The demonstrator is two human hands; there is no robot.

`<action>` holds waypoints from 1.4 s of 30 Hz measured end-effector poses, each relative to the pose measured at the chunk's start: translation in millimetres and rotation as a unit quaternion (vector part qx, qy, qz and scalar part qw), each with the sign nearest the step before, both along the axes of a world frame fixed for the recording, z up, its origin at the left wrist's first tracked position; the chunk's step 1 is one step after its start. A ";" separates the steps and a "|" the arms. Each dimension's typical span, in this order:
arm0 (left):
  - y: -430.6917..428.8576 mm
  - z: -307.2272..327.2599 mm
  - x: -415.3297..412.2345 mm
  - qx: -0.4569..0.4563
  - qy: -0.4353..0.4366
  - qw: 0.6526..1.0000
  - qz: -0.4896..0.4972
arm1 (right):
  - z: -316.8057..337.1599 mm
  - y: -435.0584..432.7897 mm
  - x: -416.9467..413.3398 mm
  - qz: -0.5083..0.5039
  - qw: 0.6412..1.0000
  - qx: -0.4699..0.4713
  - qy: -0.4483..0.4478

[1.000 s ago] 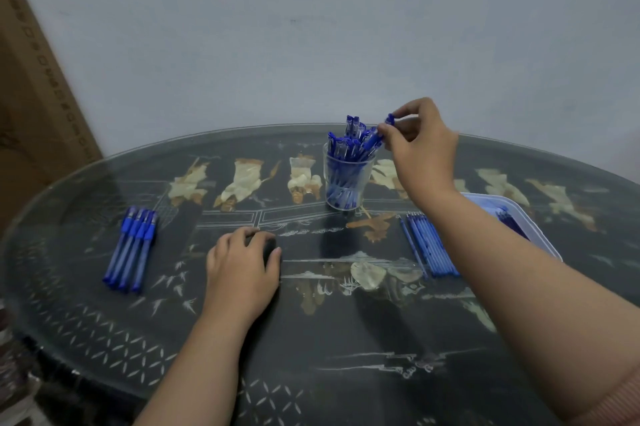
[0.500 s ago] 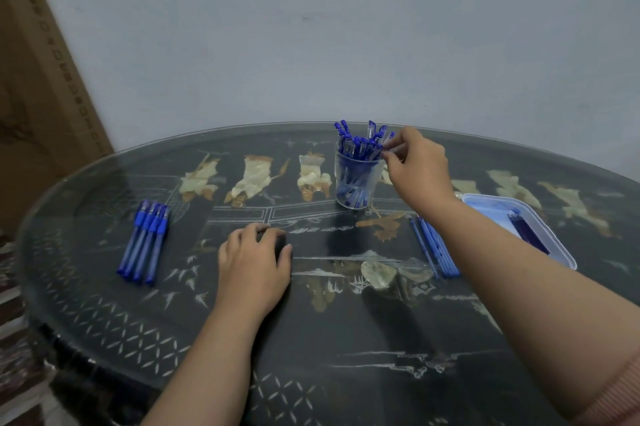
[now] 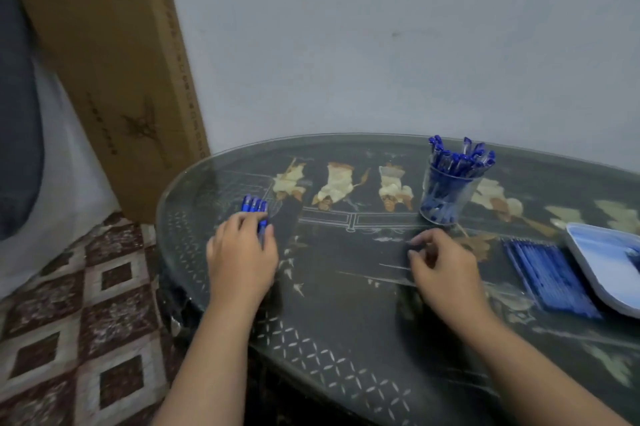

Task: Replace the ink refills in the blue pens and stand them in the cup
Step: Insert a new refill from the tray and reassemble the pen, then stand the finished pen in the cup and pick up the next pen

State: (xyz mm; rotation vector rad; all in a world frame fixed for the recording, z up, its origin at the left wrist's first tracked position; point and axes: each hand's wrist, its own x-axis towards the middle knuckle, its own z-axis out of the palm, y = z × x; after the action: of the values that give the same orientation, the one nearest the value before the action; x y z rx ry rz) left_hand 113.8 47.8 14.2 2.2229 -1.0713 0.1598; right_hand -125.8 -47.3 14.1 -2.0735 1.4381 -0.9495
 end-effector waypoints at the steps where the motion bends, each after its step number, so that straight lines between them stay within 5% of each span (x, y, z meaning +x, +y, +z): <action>1: 8.2 -2.6 14.1 0.009 0.000 1.000 0.021 | -4.4 5.5 13.2 0.023 1.000 -0.005 0.014; 9: 28.6 -38.2 54.7 0.065 0.012 0.996 0.054 | -9.2 33.7 140.7 0.138 0.987 0.010 0.080; 23: 29.6 -42.6 54.4 0.050 0.001 0.997 0.060 | -10.8 42.7 212.7 0.024 0.992 0.063 0.103; 36: 33.6 -28.5 52.7 0.021 0.043 0.997 0.055 | 20.2 38.7 155.5 0.002 0.987 0.156 -0.037; 42: 9.3 -2.1 4.9 -0.068 0.015 0.996 -0.058 | 8.1 23.0 46.8 0.008 0.997 0.059 -0.053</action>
State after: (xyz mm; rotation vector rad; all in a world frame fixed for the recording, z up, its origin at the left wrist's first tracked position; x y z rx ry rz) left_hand 118.7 57.1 12.1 2.0303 -1.1365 0.1432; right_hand -79.0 -24.3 22.2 -1.9173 1.3866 -0.9300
